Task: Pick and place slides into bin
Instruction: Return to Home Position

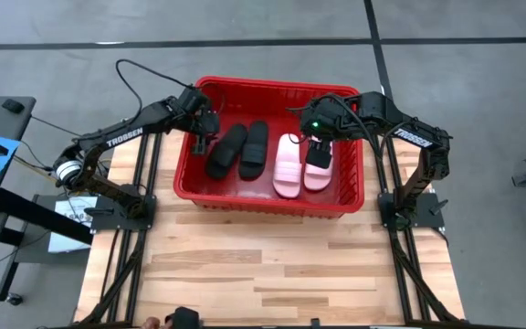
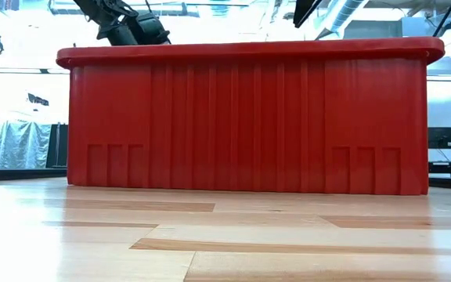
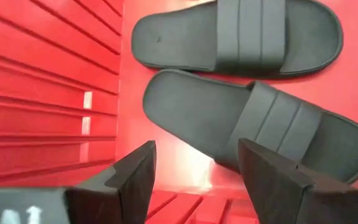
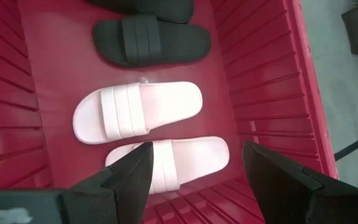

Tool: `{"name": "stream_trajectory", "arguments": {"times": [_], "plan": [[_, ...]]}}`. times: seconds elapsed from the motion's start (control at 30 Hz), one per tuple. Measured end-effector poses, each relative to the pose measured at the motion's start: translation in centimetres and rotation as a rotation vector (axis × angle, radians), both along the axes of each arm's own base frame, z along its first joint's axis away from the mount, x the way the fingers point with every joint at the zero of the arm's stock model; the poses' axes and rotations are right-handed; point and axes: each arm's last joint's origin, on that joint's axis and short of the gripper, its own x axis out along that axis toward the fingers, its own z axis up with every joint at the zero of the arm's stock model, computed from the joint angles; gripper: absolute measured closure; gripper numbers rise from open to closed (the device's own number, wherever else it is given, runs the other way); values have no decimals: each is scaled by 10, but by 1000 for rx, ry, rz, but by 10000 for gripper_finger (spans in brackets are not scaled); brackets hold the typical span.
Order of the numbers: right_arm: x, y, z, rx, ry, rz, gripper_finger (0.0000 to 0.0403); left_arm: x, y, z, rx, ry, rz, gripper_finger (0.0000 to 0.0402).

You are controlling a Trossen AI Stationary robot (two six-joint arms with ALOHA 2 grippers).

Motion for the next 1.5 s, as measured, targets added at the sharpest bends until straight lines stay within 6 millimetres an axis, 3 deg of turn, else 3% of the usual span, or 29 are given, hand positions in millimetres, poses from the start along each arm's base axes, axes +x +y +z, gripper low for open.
{"name": "stream_trajectory", "arguments": {"times": [0.3, 0.43, 0.53, 0.7, 0.87, 1.0, 1.1, 1.27, 1.5], "plan": [[0, 0, 0, -2, 0, -1, 163, -1, -1, 8, -37, -18, 95, 185], [0, 0, 0, -4, -3, -2, 163, -1, -2, 44, -36, -87, 156, 185], [1, 0, 2, -6, -35, -15, 163, -7, -7, 85, -36, -242, 202, 185], [-7, 10, 24, -6, -224, 23, 163, -43, -31, 144, -82, -607, 208, 185], [-33, 34, 55, -19, -509, 109, 163, -85, -72, 167, -35, -818, 233, 185], [-67, 53, 66, -12, -721, 179, 163, -115, -103, 162, -44, -965, 253, 185], [-90, 63, 58, 11, -863, 225, 163, -130, -121, 146, -69, -1065, 256, 185], [-127, 71, 35, 79, -1113, 261, 163, -147, -140, 110, -127, -1249, 298, 185], [-170, 81, -14, 205, -1295, 365, 163, -165, -160, 59, -220, -1311, 291, 185]]}}
